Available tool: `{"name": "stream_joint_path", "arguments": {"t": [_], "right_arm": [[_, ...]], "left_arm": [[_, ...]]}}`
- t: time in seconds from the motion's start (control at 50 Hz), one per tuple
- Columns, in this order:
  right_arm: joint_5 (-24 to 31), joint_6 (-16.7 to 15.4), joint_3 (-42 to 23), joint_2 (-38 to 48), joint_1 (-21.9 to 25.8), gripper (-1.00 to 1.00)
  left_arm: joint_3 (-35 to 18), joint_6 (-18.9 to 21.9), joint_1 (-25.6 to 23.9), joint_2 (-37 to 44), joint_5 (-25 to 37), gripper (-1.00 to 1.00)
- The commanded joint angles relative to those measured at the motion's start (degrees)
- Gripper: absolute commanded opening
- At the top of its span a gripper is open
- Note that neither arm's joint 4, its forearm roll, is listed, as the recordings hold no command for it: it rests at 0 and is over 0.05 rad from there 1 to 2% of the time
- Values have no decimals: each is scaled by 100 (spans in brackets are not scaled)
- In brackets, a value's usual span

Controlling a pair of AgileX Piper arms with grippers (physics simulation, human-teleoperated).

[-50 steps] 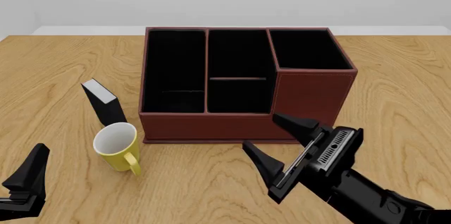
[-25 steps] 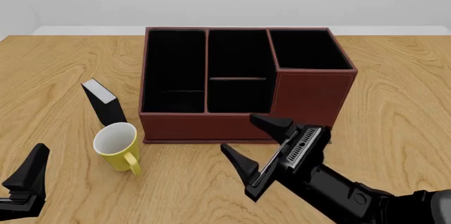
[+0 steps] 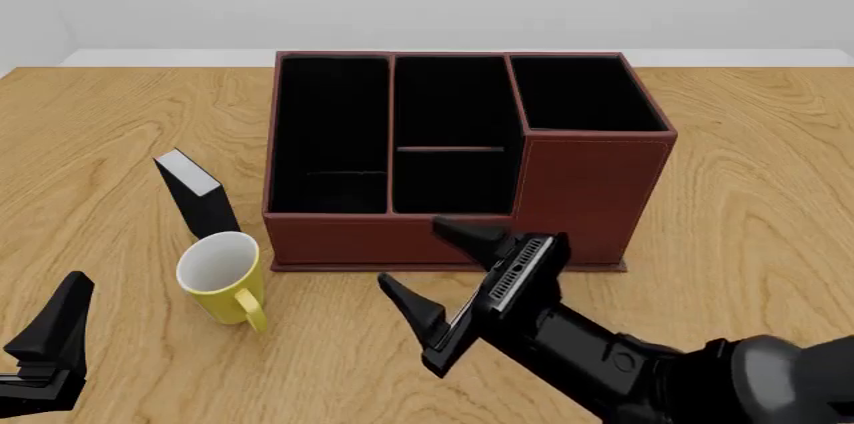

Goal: Pick up the yellow and white mug and place it to the right of the caddy.

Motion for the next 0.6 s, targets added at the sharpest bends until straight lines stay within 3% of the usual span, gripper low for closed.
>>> {"name": "stream_joint_path", "arguments": {"t": [0.02,0.6], "right_arm": [[-22,64,-404,483,282,100],[243,-38,-1290,1189,510,100]], "left_arm": [[0,0,0,0,0,100],[0,0,0,0,0,100]]}}
